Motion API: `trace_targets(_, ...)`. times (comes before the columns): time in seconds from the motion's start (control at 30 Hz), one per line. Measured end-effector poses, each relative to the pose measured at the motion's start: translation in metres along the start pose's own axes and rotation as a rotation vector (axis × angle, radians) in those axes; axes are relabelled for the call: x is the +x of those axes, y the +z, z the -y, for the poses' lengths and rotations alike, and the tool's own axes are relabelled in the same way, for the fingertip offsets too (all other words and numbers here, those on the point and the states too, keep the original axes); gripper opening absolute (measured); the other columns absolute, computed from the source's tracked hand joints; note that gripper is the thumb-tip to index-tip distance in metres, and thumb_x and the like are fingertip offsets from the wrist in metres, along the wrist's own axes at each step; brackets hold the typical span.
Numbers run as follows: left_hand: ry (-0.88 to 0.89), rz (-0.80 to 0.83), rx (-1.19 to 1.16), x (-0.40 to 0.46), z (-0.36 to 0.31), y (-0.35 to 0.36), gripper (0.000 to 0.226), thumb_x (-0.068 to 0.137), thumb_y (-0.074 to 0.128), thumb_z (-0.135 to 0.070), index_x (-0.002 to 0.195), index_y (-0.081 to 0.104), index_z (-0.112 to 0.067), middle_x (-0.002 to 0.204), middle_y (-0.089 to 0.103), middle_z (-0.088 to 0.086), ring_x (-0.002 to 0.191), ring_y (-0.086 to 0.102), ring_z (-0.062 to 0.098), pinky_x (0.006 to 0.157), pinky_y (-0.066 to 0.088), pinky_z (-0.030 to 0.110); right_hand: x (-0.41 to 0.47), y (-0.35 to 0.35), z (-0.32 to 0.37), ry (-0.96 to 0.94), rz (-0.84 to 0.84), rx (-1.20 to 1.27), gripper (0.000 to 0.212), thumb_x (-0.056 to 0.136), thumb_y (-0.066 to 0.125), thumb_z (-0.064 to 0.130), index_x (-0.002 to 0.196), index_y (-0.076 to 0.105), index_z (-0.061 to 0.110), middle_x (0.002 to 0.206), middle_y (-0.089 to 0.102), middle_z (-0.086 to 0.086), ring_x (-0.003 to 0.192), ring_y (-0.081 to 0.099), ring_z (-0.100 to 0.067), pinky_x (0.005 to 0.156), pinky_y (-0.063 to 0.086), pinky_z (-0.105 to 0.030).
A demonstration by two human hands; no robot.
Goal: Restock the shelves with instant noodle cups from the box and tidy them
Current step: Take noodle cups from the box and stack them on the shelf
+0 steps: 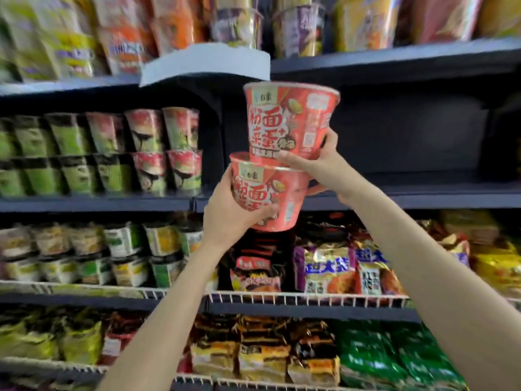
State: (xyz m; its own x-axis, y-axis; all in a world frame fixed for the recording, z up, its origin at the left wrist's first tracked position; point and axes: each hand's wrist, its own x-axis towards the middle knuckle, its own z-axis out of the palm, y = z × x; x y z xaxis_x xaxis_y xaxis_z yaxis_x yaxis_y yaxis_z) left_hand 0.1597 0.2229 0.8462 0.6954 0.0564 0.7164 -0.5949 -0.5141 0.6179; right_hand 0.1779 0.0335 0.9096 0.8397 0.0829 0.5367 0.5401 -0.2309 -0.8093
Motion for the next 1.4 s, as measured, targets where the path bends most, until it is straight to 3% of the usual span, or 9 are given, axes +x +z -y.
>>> trace_targets(0.1,-0.011,0.016,-0.007,0.032,0.028,-0.006,0.1,0.053,0.086,-0.048,0.136,0.031,-0.04,0.105,0.05,-0.034,0.085,0.048,-0.027,0.071,0.039,-0.001,0.033,0.022,-0.012,-0.002,-0.025,-0.003,0.11,0.069,0.079,0.049,0.146,0.003,0.029,0.13,0.052,0.01,0.107,0.061,-0.011,0.083,0.057,-0.044)
trace_targets(0.23,-0.023,0.036,0.012,0.078,0.06,-0.009,0.114,0.05,0.084,-0.056,0.145,0.025,-0.033,0.125,0.05,-0.018,0.108,0.052,-0.001,0.093,0.044,0.024,0.079,0.041,-0.022,-0.01,-0.035,0.011,0.11,0.065,0.08,0.051,0.145,0.007,0.033,0.125,0.056,0.012,0.105,0.063,-0.01,0.084,0.056,-0.046)
trace_targets(0.5,-0.137,0.139,0.197,0.152,0.114,0.004,0.117,0.05,0.081,-0.063,0.142,0.025,-0.016,0.129,0.056,-0.001,0.117,0.056,0.019,0.095,0.047,0.038,0.151,0.072,-0.046,0.028,-0.052,-0.075,0.111,0.063,0.083,0.048,0.146,0.011,0.03,0.129,0.055,0.007,0.112,0.058,-0.013,0.093,0.051,-0.043)
trace_targets(0.67,-0.162,0.173,0.373,0.182,0.14,0.009,0.121,0.046,0.074,-0.076,0.136,0.029,-0.009,0.129,0.055,0.005,0.118,0.054,0.026,0.093,0.048,0.039,0.19,0.088,-0.065,0.111,-0.082,-0.094,0.122,0.037,0.084,0.065,0.14,0.026,0.034,0.13,0.051,0.004,0.116,0.055,-0.019,0.09,0.052,-0.05)
trace_targets(0.9,-0.194,0.243,0.369,0.208,0.159,0.014,0.113,0.054,0.078,-0.065,0.138,0.031,-0.005,0.136,0.05,0.007,0.124,0.05,0.025,0.099,0.044,0.039,0.216,0.111,-0.084,0.148,-0.109,0.0,0.099,0.069,0.083,0.035,0.141,0.018,0.019,0.127,0.053,0.002,0.103,0.058,-0.015,0.068,0.048,-0.023)
trace_targets(1.13,-0.214,0.174,0.217,0.213,0.182,-0.004,0.094,0.06,0.085,-0.043,0.134,0.038,-0.012,0.132,0.056,0.005,0.119,0.054,0.023,0.086,0.041,0.024,0.217,0.131,-0.091,0.083,-0.048,0.017,0.09,0.077,0.074,0.041,0.146,0.019,0.023,0.131,0.051,0.003,0.109,0.056,-0.016,0.089,0.049,-0.036)
trace_targets(1.23,-0.204,0.158,0.215,0.206,0.179,-0.004,0.097,0.065,0.083,-0.04,0.141,0.031,-0.009,0.135,0.054,0.007,0.121,0.053,0.024,0.093,0.043,0.03,0.205,0.128,-0.093,0.074,-0.035,-0.063,0.097,0.071,0.07,0.054,0.149,0.021,0.028,0.141,0.043,-0.003,0.123,0.049,-0.022,0.101,0.045,-0.044)
trace_targets(1.33,-0.164,0.032,0.241,0.183,0.164,-0.001,0.093,0.078,0.073,-0.037,0.149,0.019,-0.011,0.144,0.044,0.007,0.13,0.043,0.024,0.104,0.036,0.038,0.179,0.114,-0.091,-0.06,-0.094,-0.225,0.062,0.09,0.06,0.035,0.145,0.035,0.023,0.141,0.041,-0.003,0.123,0.045,-0.015,0.095,0.04,-0.024)
trace_targets(1.4,-0.023,-0.081,0.197,0.157,0.147,0.005,0.074,0.084,0.068,-0.035,0.145,0.029,-0.018,0.139,0.048,0.001,0.127,0.045,0.019,0.103,0.037,0.036,0.152,0.101,-0.09,-0.192,-0.149,-0.318,0.049,0.093,0.057,0.028,0.14,0.043,0.022,0.137,0.047,0.002,0.119,0.045,-0.006,0.088,0.037,-0.012)
